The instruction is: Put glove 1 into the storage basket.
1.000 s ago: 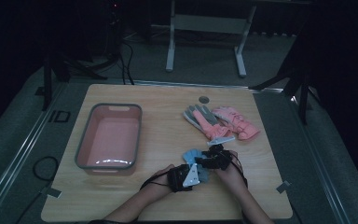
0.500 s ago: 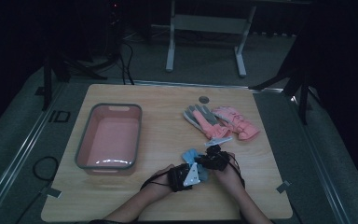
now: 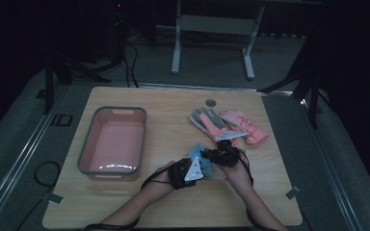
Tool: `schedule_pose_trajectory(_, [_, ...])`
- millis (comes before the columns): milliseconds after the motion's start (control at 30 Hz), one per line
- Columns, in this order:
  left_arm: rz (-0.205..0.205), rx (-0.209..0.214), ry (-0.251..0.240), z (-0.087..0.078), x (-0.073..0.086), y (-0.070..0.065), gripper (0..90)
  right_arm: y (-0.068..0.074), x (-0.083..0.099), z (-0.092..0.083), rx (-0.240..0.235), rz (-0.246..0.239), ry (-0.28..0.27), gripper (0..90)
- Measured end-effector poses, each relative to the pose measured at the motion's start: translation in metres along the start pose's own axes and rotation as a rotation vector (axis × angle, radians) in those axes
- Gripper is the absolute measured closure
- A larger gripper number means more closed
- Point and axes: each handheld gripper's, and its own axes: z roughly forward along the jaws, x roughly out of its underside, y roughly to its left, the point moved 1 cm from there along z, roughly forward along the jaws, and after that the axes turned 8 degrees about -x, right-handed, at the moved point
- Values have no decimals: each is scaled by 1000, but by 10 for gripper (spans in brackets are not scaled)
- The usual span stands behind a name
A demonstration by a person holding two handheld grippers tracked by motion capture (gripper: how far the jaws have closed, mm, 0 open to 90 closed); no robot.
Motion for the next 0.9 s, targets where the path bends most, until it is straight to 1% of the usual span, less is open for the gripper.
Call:
schedule_pose_trajectory(33, [0,0,0,0,0,0,772,1,-3,-1,-1,-1,-7,838])
schedule_pose_trajectory(67, [-9,3,-4,-2,-1,3,772,1,-3,-1,-1,-1,-7,838])
schedule_pose_trajectory(100, [9,-16,-2,-8,-4,7,773,5,-11,-3,2,-13,-18,838])
schedule_pose_trajectory(167, [9,-18,-1,-10,-6,9,773,8,-17,-5,-1,-20,-24,839])
schedule_pose_trajectory(200, [17,-32,-2,-13,-7,12,773,8,-17,-5,-1,-20,-24,839])
schedule_pose_trajectory(233, [13,-38,-4,-18,-9,17,776,10,-24,-7,-6,-25,-34,840])
schedule_pose_trajectory(267, [13,-38,-4,-18,-9,17,775,10,-24,-7,-6,-25,-34,840])
schedule_pose_trajectory(300, [21,-52,-5,-23,-12,22,775,13,-32,-9,-3,-36,-46,840])
schedule_pose_trajectory(367, [23,-70,-8,-28,-14,26,776,16,-40,-10,-7,-46,-56,840])
schedule_pose_trajectory(400, [23,-70,-8,-28,-14,26,776,18,-44,-11,-6,-54,-60,840])
schedule_pose_trajectory(433, [29,-86,-9,-32,-16,31,776,21,-49,-11,-4,-66,-63,840])
schedule_pose_trajectory(467, [29,-86,-9,-32,-16,31,776,22,-53,-12,-2,-72,-68,841])
schedule_pose_trajectory(500, [27,-96,-9,-36,-17,37,776,23,-57,-12,-7,-73,-74,840])
schedule_pose_trajectory(533, [27,-96,-9,-36,-17,37,776,25,-61,-12,-11,-74,-79,841])
schedule_pose_trajectory(567, [25,-101,-7,-38,-18,40,777,26,-65,-12,-9,-82,-84,841])
schedule_pose_trajectory(600, [31,-114,-7,-43,-18,45,777,27,-69,-12,-10,-83,-86,840])
schedule_pose_trajectory(633, [25,-115,-7,-45,-18,48,777,28,-72,-12,-14,-85,-90,840])
schedule_pose_trajectory(667, [25,-115,-7,-45,-18,48,777,28,-72,-12,-14,-85,-90,840])
schedule_pose_trajectory(700, [19,-122,-7,-50,-17,53,777,30,-79,-10,-16,-91,-96,841])
schedule_pose_trajectory(733, [18,-124,-10,-53,-17,56,777,31,-81,-10,-20,-91,-96,840])
schedule_pose_trajectory(767, [18,-124,-10,-53,-17,56,777,31,-81,-10,-20,-91,-96,840])
schedule_pose_trajectory(867, [14,-138,-7,-63,-14,62,777,35,-92,-5,-43,-92,-96,840])
schedule_pose_trajectory(900, [14,-138,-7,-63,-14,62,777,35,-92,-5,-43,-92,-96,840])
